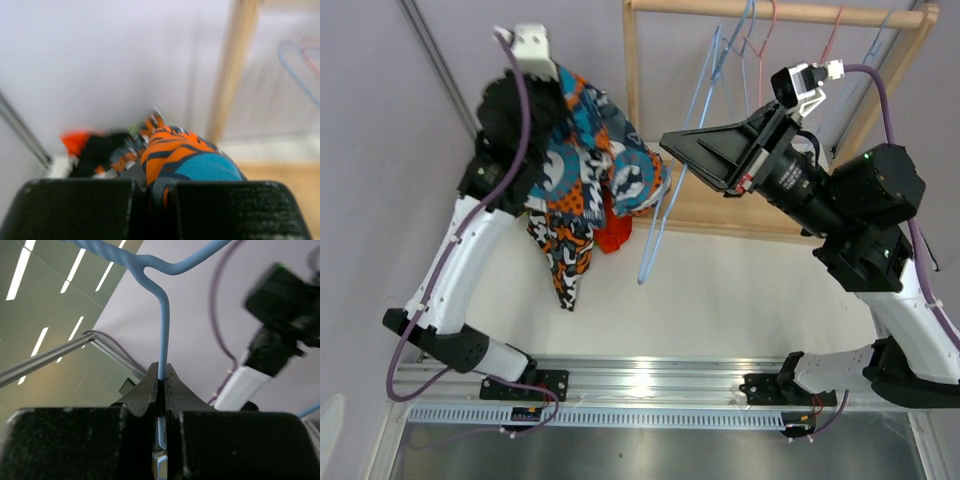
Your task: Remove the shorts from the hanger
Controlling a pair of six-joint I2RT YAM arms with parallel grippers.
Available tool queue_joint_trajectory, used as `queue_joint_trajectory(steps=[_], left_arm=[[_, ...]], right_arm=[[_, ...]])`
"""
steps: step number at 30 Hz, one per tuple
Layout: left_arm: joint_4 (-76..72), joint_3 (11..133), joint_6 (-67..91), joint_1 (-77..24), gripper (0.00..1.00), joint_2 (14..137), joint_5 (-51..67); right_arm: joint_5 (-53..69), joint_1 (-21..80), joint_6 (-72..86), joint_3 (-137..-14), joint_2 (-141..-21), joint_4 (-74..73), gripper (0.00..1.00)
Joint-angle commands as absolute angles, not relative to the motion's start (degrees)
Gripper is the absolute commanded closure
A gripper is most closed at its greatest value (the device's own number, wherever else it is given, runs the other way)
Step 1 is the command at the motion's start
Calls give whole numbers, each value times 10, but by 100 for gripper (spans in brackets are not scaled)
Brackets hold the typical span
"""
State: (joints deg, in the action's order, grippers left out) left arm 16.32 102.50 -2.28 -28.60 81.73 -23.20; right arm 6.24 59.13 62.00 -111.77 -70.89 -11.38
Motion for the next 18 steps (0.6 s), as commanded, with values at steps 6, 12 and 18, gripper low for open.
queue_joint_trajectory(steps=[6, 12, 18], left_arm=[[242, 1412, -63, -156, 100, 1028, -209], [178, 1456, -19, -101, 99, 1149, -157], [134, 1405, -15, -94, 14, 1249, -155]], right_arm=[[174, 469, 639, -1129, -754, -112, 100], [263, 354, 662, -1099, -766, -107, 100], [336, 257, 699, -1020, -773, -26, 100]])
